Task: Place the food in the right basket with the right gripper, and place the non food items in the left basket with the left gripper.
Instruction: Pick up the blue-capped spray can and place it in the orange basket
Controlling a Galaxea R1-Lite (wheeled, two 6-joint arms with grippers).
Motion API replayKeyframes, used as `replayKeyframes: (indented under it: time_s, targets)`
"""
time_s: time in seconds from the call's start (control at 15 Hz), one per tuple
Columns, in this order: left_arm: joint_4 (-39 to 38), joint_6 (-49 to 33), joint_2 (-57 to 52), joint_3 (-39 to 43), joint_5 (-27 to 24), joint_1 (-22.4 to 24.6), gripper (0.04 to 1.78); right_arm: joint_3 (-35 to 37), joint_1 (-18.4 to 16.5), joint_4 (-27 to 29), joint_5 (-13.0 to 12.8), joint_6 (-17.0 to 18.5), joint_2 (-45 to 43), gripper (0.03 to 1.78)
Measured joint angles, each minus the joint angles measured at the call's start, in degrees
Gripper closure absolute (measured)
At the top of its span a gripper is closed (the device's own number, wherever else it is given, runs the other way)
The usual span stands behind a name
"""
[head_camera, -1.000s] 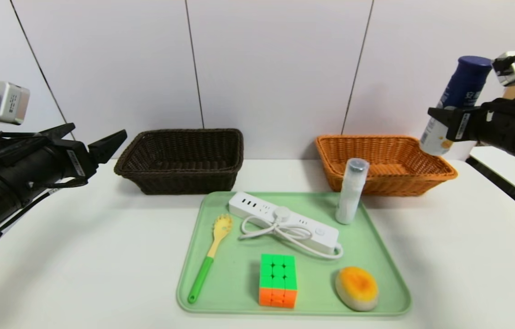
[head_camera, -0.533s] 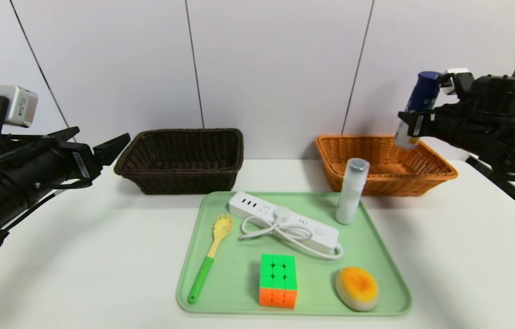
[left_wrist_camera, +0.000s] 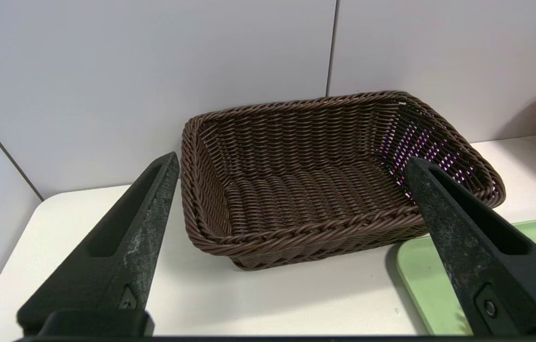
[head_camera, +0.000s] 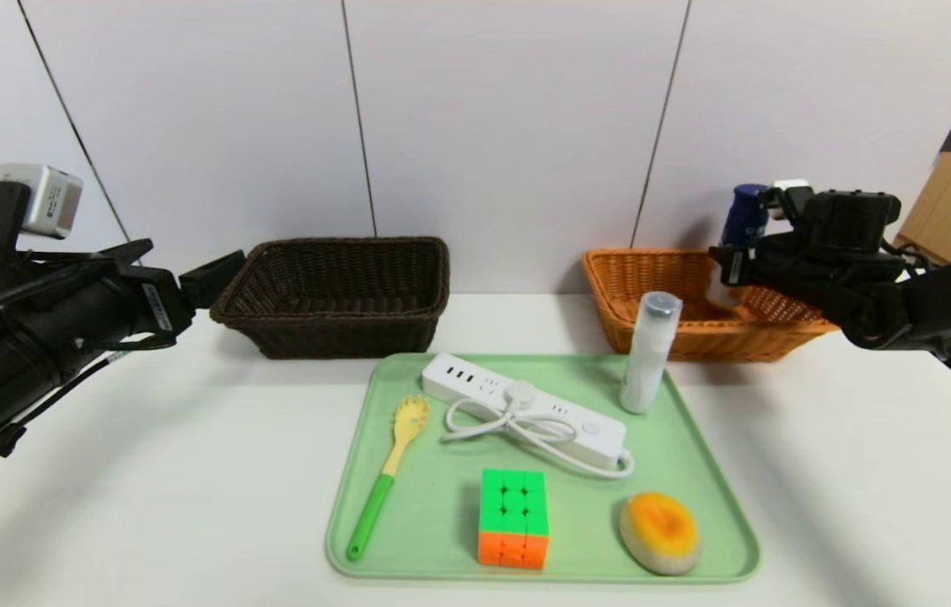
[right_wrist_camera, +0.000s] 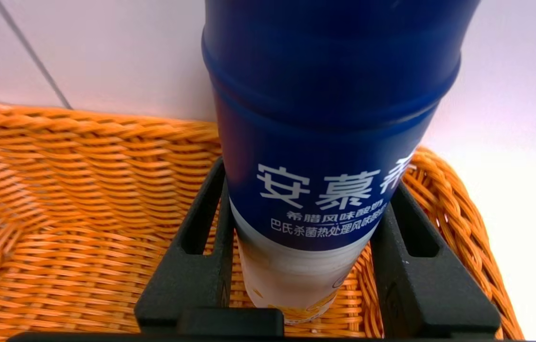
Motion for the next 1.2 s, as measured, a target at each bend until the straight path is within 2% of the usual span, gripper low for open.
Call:
replayKeyframes:
  time_s: [0.33,0.6,1.2]
  targets:
    - [-0.06,-0.22,0.45,-0.06,0.05,-0.02,0.13,1.00,-0.02,-0.07,-0.63,0.22,0.63,1.01]
    - [-1.22,-0.15,0.80,-0.04,0.05,-0.02,0.13,1.16,0.00,-3.04,-1.24,-0.02,1.10,1.01]
    - [-1.30,-1.12,1.05,-1.08,0.11,0.10,0.13,3.23,0.00,-3.30,-1.77,0.02,0.22,1.01]
